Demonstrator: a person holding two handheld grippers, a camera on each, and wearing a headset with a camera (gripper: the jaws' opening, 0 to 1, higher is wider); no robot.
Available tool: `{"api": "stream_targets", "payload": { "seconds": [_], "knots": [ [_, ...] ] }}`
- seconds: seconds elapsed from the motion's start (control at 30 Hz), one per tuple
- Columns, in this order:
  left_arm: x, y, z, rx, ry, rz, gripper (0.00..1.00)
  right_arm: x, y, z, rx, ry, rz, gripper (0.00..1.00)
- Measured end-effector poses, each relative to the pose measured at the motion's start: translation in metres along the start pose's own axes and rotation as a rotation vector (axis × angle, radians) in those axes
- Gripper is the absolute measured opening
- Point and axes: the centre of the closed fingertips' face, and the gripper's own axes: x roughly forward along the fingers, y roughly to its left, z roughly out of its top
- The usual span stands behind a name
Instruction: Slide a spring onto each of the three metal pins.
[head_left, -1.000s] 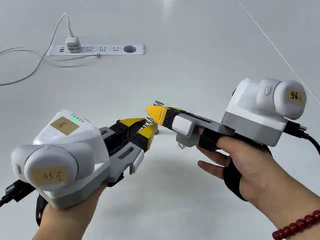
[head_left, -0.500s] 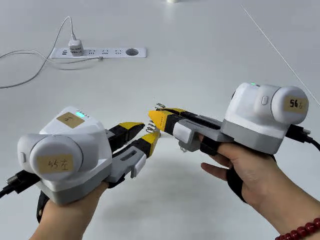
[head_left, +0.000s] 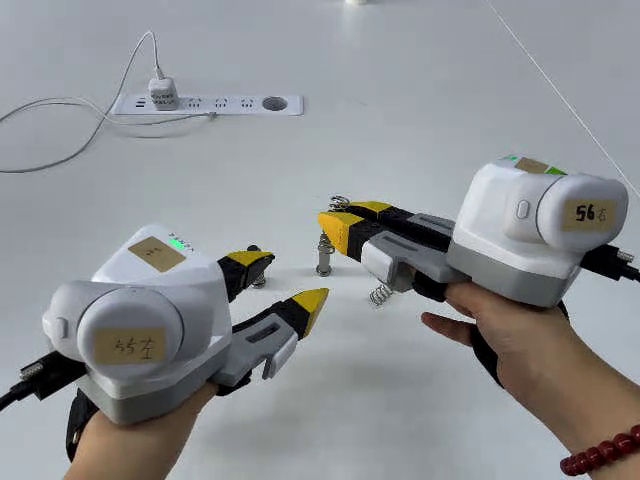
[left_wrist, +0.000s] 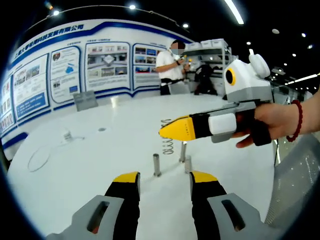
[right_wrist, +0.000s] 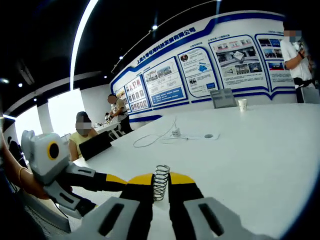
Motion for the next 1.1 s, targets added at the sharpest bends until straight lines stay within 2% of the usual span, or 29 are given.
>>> {"api": "stream_targets", "payload": {
  "seconds": [0.23, 0.37, 0.53, 0.83, 1.1],
  "knots": [
    [-0.002, 0.005, -0.006, -0.023, 0.019, 0.017, 0.51, 0.008, -0.007, -0.002, -0.04, 0.009, -0.023, 0.12],
    [-0.002, 0.007, -0.008, -0.025, 0.028, 0.018, 0.56, 0.012, -0.013, -0.005, -0.096, 0.024, -0.043, 0.12],
    [-0.002, 0.008, -0.009, -0.034, 0.028, 0.011, 0.65, 0.014, -0.018, -0.006, -0.122, 0.025, -0.052, 0.12],
    [-0.002, 0.009, -0.013, -0.024, 0.042, 0.011, 0.78, 0.023, -0.025, -0.009, -0.129, 0.023, -0.07, 0.12],
    [-0.002, 0.007, -0.013, -0.023, 0.037, 0.0, 0.85, 0.029, -0.03, -0.016, -0.156, 0.036, -0.086, 0.12]
  ]
}}
